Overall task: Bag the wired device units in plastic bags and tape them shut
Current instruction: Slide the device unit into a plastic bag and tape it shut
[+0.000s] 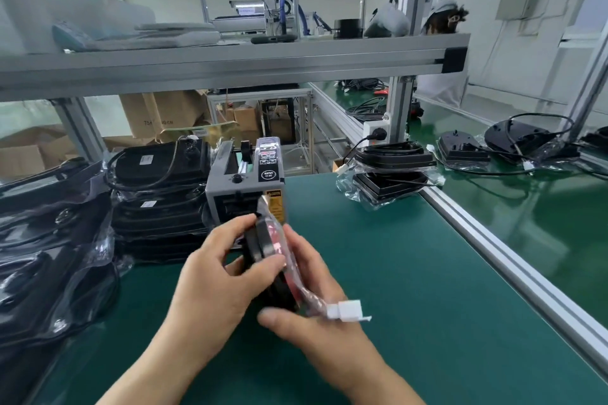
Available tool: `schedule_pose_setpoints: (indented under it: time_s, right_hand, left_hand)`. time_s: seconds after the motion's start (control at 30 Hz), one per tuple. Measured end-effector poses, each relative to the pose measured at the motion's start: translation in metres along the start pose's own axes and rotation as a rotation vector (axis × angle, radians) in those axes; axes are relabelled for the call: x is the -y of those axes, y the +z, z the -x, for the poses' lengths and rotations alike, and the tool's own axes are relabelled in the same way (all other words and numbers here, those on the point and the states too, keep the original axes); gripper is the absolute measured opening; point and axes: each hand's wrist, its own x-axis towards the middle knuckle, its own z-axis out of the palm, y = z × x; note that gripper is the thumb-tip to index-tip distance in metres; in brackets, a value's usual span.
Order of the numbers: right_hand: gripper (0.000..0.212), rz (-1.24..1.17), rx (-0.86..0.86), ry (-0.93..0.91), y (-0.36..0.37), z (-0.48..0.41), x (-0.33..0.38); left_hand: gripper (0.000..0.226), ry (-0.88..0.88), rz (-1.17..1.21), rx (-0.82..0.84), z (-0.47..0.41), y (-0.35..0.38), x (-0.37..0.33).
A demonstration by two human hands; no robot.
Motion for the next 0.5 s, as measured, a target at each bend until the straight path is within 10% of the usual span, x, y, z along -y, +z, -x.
schedule_pose_setpoints:
  time_s: [0.1, 0.2, 0.3, 0.5]
  right_hand:
    - [0.11, 0.106, 0.189, 0.08, -0.013, 0.003, -0.01]
    - [0.078, 0.113, 0.195, 0.202, -0.033, 0.007, -0.008]
    - [0.108, 0.311, 0.277, 0.195, -0.049, 0.023, 0.002]
    - [0.085, 0.283, -0.258, 0.184, 0.006, 0.031, 0.005]
  left_hand:
    - [0.071, 0.089, -0.02, 0.081, 0.009, -0.005, 0.017]
    - [0.078, 0.206, -0.1, 0.077, 0.02, -0.002, 0.037]
    - [0.079, 0.297, -0.154, 0.031, 0.029, 0.01, 0.052]
    - [0.078, 0.297, -0.163, -0.124, 0.044, 0.038, 0.078]
